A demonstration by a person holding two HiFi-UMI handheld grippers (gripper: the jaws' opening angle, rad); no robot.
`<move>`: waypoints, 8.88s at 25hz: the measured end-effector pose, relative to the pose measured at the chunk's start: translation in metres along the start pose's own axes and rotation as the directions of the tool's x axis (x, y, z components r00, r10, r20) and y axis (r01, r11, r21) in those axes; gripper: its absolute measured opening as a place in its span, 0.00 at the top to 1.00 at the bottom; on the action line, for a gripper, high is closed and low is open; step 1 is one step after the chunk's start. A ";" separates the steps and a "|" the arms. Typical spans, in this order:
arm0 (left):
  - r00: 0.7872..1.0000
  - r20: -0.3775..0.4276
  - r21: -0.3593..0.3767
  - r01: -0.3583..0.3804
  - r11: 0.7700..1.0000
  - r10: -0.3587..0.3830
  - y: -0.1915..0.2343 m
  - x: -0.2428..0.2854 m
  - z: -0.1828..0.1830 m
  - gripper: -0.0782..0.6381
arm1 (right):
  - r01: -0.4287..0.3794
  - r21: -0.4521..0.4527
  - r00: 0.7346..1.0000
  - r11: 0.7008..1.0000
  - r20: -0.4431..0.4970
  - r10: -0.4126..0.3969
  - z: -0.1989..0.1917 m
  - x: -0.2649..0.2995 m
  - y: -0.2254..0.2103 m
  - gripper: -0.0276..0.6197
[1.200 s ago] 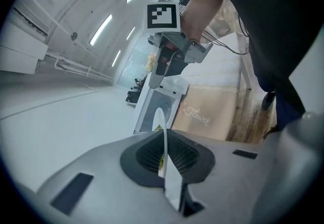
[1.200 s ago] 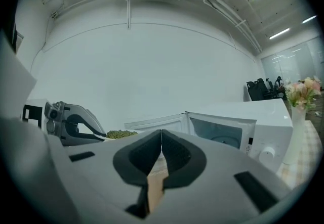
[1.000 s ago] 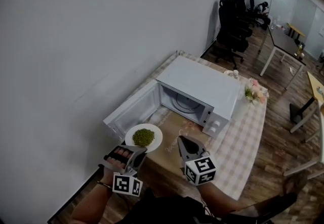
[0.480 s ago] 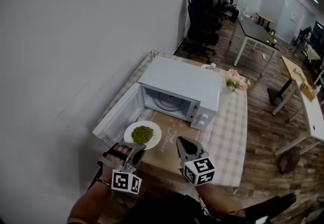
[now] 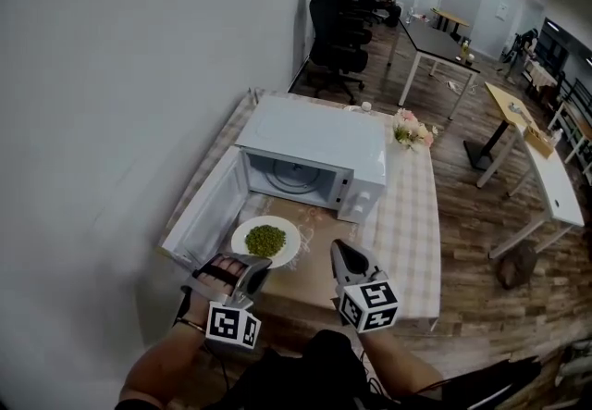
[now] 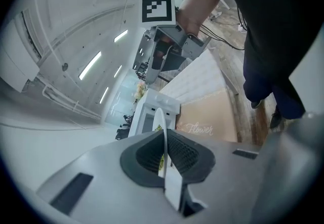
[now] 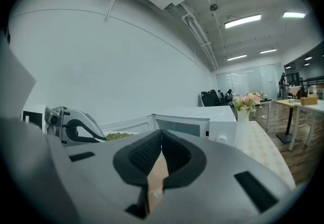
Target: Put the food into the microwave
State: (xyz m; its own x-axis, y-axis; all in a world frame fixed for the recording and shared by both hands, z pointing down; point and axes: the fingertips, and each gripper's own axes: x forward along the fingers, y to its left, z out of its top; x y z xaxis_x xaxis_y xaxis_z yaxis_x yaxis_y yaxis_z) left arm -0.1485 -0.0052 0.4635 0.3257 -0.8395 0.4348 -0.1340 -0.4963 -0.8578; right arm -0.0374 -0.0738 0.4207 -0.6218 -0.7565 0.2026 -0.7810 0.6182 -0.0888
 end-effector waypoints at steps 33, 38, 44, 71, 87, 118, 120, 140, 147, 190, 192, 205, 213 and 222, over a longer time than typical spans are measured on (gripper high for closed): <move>0.995 0.024 0.047 0.093 0.995 -0.095 0.017 0.192 -0.047 0.86 | 0.057 0.025 0.996 0.998 -0.072 -0.056 -0.031 0.069 -0.092 0.94; 0.993 0.008 0.044 0.115 0.992 -0.115 0.016 0.220 -0.058 0.86 | 0.062 0.043 0.995 0.997 -0.084 -0.058 -0.038 0.079 -0.107 0.94; 0.995 -0.010 0.058 0.104 0.993 -0.104 0.015 0.252 -0.070 0.86 | 0.064 0.070 0.993 0.995 -0.100 -0.057 -0.050 0.092 -0.123 0.94; 0.993 -0.013 0.071 0.121 0.990 -0.120 -0.015 0.334 -0.108 0.86 | 0.148 0.103 0.971 0.984 -0.204 -0.124 -0.096 0.085 -0.141 0.94; 0.977 -0.005 0.055 0.214 0.975 -0.214 -0.027 0.355 -0.123 0.81 | 0.144 0.098 0.971 0.985 -0.207 -0.122 -0.093 0.090 -0.129 0.94; 0.976 -0.047 -0.009 0.213 0.977 -0.213 -0.017 0.347 -0.132 0.86 | 0.125 0.099 0.977 0.987 -0.184 -0.106 -0.090 0.087 -0.120 0.94; 0.975 -0.050 -0.012 0.214 0.977 -0.214 -0.014 0.351 -0.134 0.87 | 0.127 0.101 0.976 0.987 -0.189 -0.107 -0.091 0.089 -0.121 0.94; 0.979 -0.052 -0.180 0.185 0.966 -0.197 -0.001 0.344 -0.134 0.87 | 0.106 0.083 0.980 0.991 -0.176 -0.090 -0.081 0.088 -0.115 0.94; 0.985 -0.019 -0.340 0.153 0.928 -0.169 0.001 0.302 -0.125 0.87 | 0.082 0.086 0.987 0.993 -0.149 -0.068 -0.071 0.082 -0.096 0.94; 0.944 0.203 -0.940 0.113 0.323 0.260 0.036 -0.041 -0.013 0.88 | -0.089 -0.056 0.995 0.994 0.031 0.091 0.010 -0.005 0.030 0.94; 0.943 0.191 -0.944 0.101 0.313 0.272 0.039 -0.042 -0.005 0.88 | -0.114 -0.059 0.993 0.992 0.029 0.115 0.013 -0.010 0.027 0.94; 0.927 0.120 -0.973 0.039 0.227 0.356 0.057 -0.042 0.056 0.88 | -0.229 -0.035 0.973 0.973 0.011 0.230 0.023 -0.032 0.002 0.94; 0.935 0.054 -0.982 -0.013 0.187 0.351 0.060 -0.047 0.061 0.88 | -0.234 -0.014 0.972 0.972 0.007 0.234 0.024 -0.029 -0.014 0.94; 0.949 -0.007 -0.980 -0.070 0.188 0.316 0.056 -0.046 0.059 0.88 | -0.267 0.023 0.964 0.964 0.004 0.267 0.022 -0.032 -0.015 0.94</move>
State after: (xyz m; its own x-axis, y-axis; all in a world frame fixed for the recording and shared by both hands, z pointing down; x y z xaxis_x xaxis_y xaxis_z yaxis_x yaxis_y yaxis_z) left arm -0.1153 0.0186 0.3794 0.2604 -0.9548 0.1436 -0.9648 -0.2516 0.0768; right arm -0.0069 -0.0635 0.3939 -0.8078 -0.5652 0.1675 -0.5880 0.7923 -0.1624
